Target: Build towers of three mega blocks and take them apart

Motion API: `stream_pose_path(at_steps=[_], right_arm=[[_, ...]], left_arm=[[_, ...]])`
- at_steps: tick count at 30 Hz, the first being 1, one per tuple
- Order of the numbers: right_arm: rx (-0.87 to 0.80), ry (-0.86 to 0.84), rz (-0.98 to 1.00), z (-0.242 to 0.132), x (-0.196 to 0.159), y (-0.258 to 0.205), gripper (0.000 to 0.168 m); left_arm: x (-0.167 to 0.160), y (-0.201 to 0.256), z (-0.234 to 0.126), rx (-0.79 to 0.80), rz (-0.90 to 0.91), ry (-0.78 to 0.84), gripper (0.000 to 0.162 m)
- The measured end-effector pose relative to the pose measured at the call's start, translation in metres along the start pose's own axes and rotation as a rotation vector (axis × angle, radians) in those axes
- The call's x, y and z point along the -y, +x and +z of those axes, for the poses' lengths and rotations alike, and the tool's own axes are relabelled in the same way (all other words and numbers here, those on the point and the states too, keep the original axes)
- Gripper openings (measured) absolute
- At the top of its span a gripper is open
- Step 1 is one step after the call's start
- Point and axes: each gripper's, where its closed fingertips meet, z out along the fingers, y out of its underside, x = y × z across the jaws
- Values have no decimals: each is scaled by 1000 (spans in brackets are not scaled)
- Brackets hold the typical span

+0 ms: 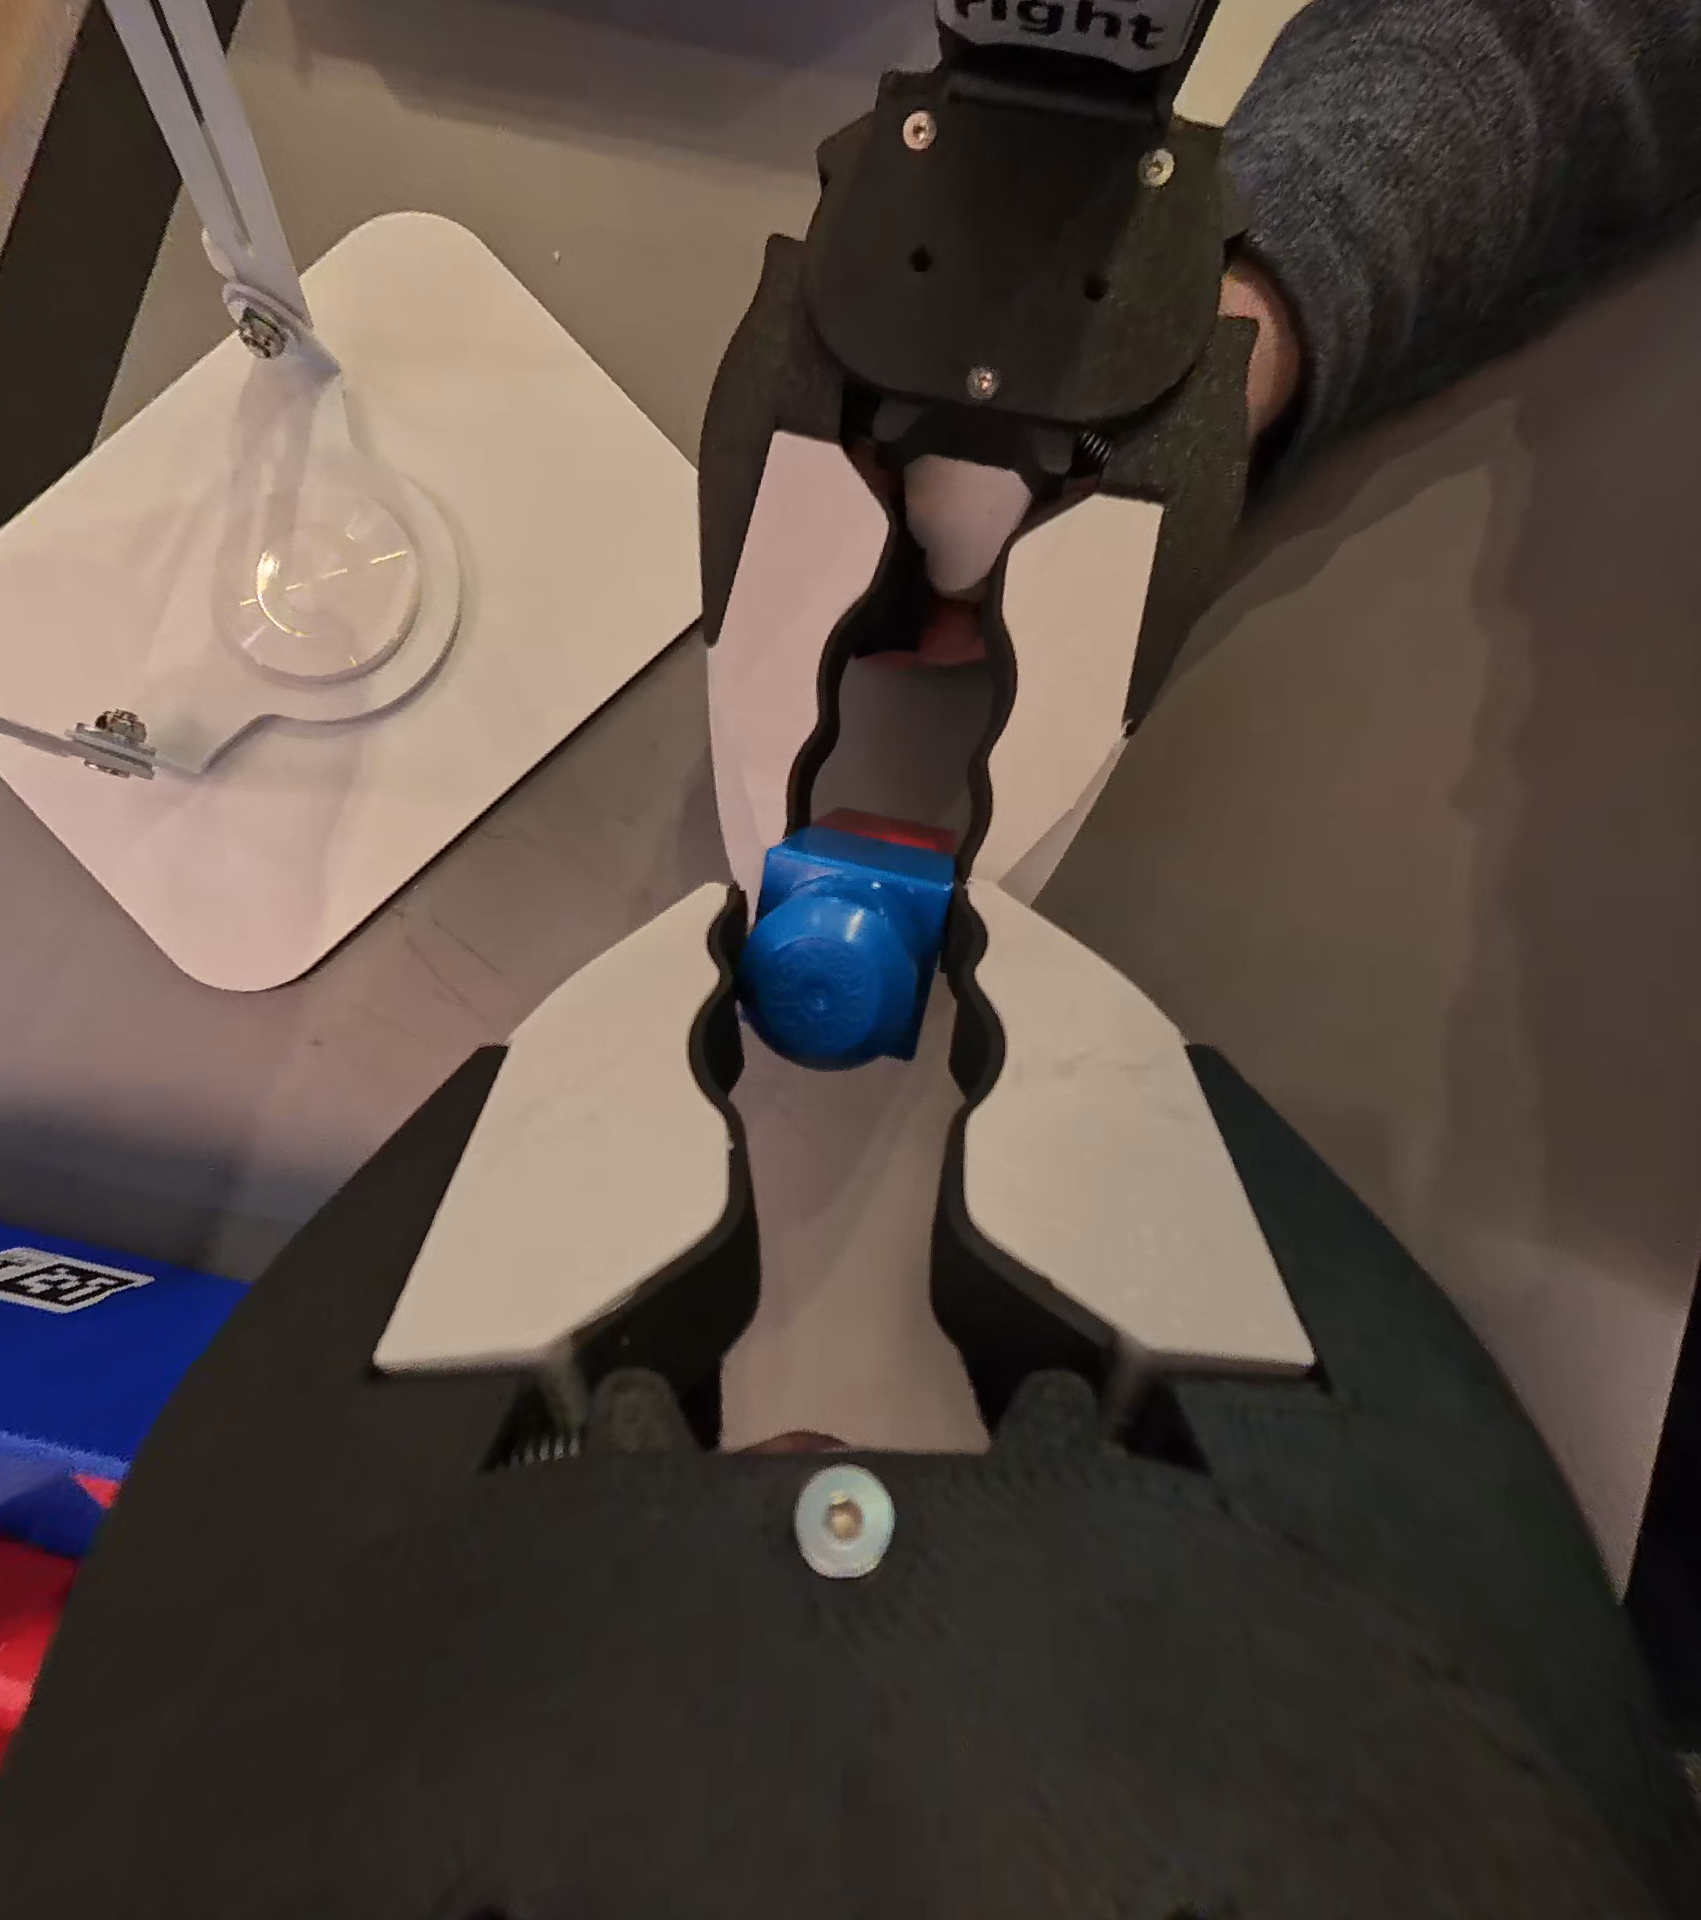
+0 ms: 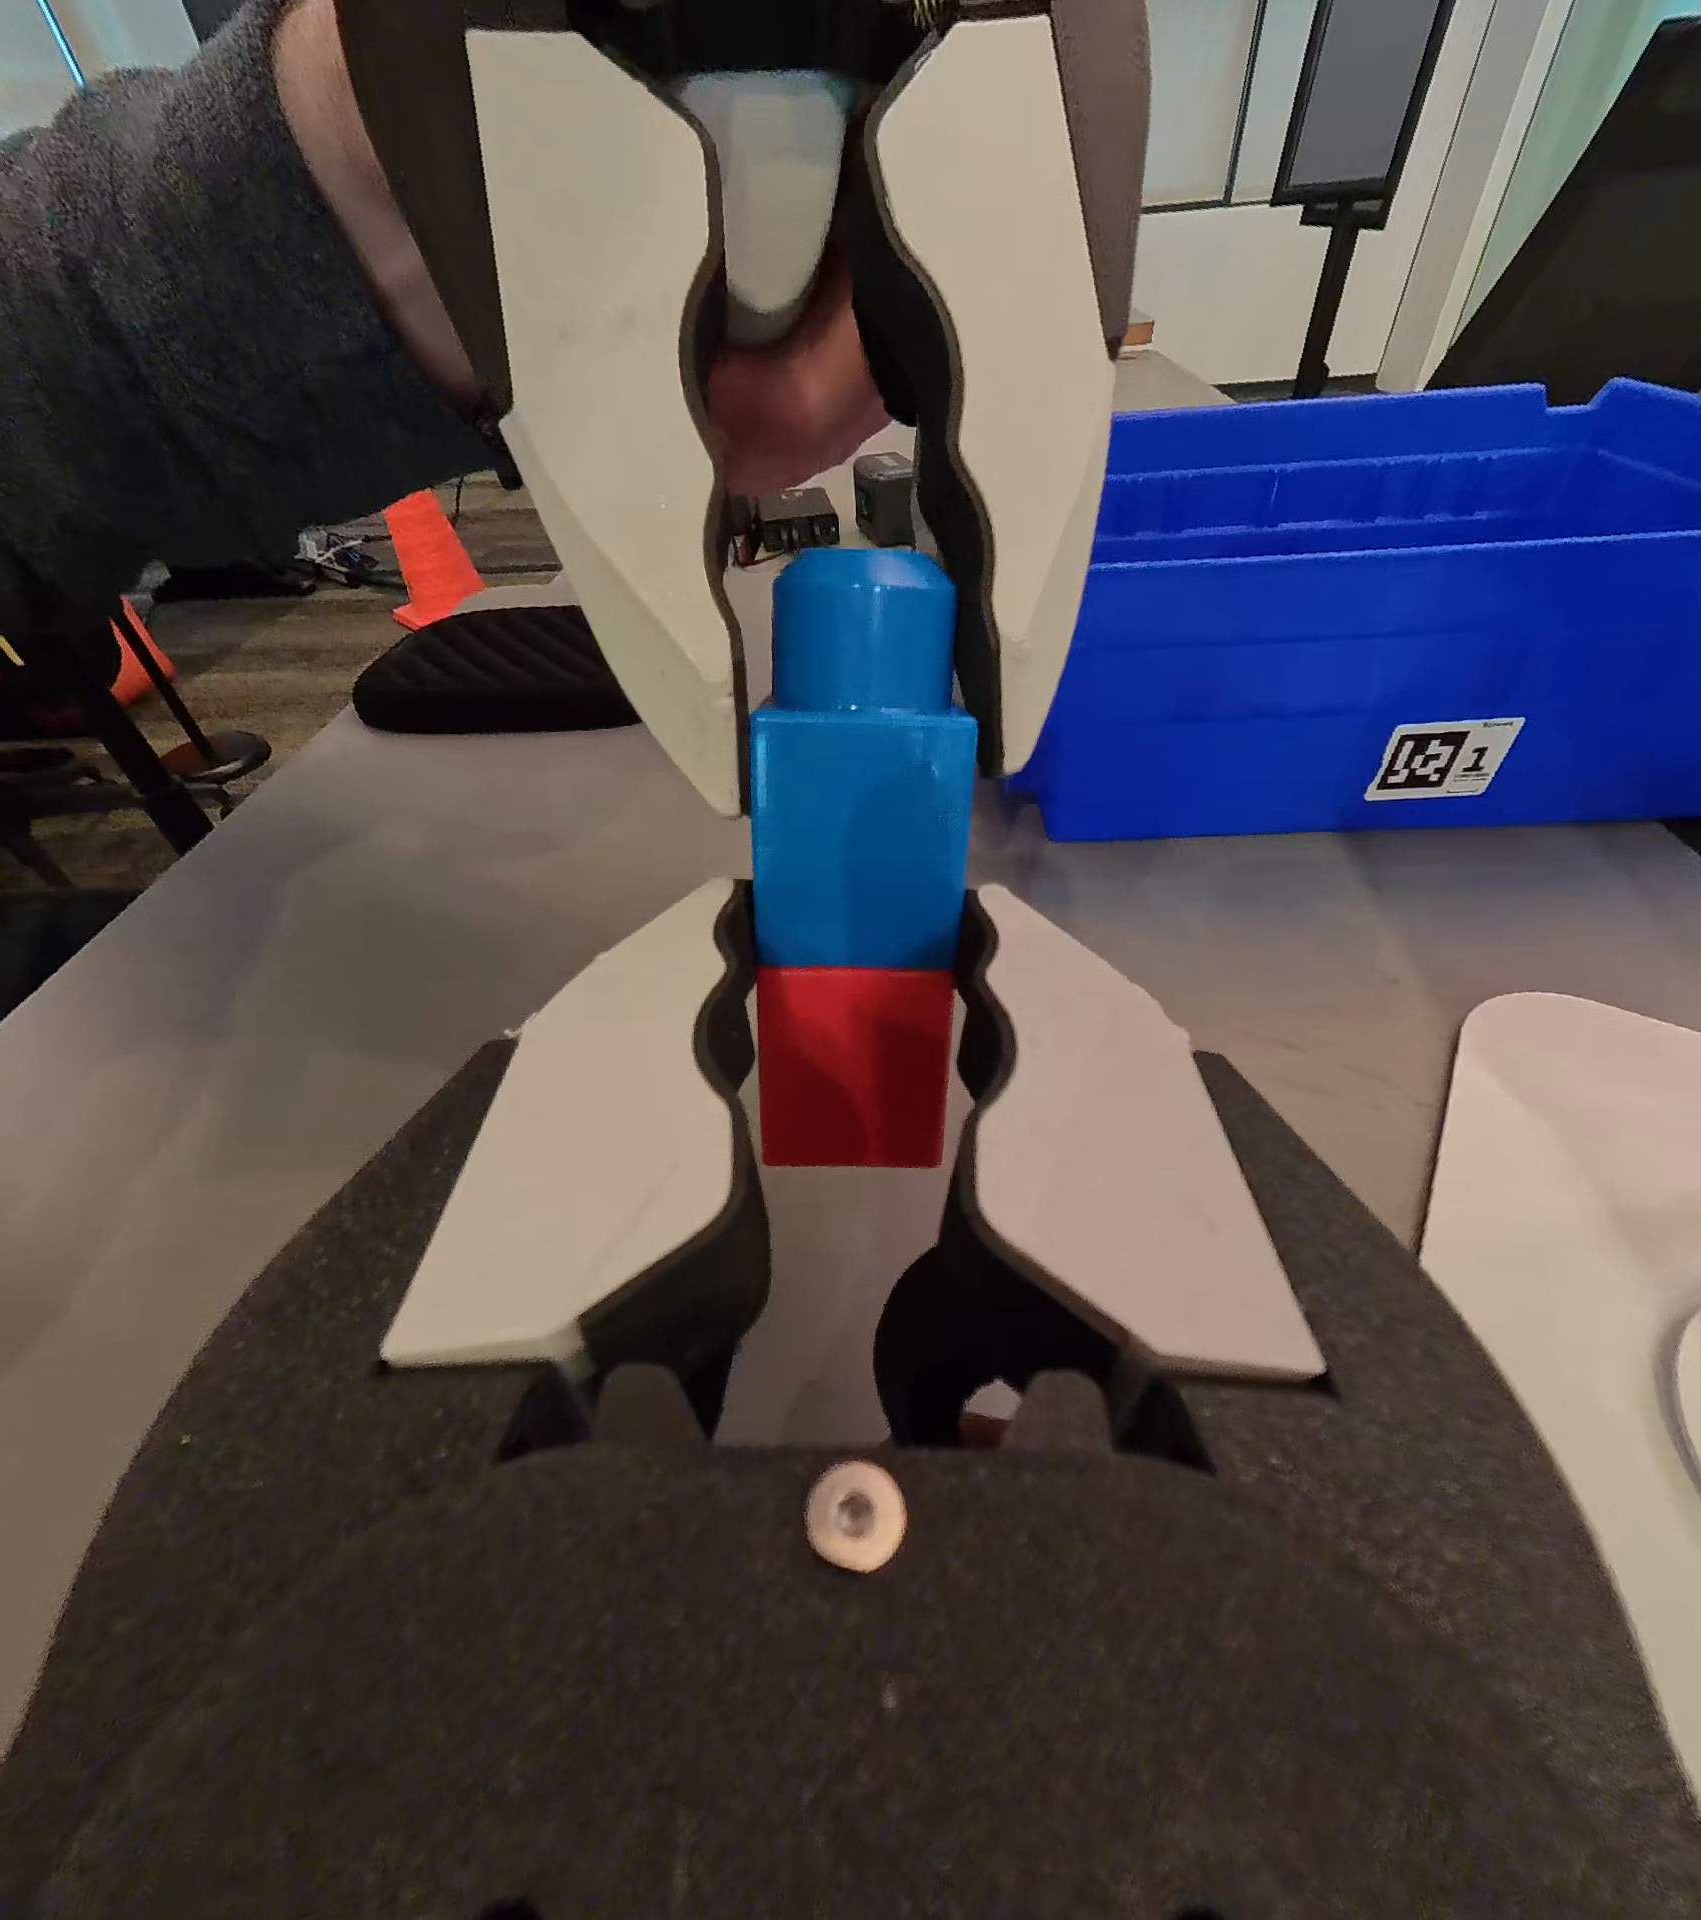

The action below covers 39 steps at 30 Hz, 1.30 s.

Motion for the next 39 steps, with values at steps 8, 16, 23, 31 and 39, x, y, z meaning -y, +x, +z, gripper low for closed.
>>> stream_pose_path(at_steps=[8,16,23,31,39], right_arm=[[-6,-20,-70,2,0,-5,36],[-6,-7,-42,1,-1,-3,36],[-6,-18,-49,2,-3,-4,36],[-6,-24,-46,3,-4,-4,36],[-6,-23,-42,3,-4,-3,36]], left_arm=[[-6,6,7,-4,-3,-35,35],[-20,-41,-63,224,-16,-32,36],[-74,-129,-112,425,-181,-137,37],[-160,-177,-79,456,-441,-332,38],[-200,-202,-54,474,-698,-350,37]])
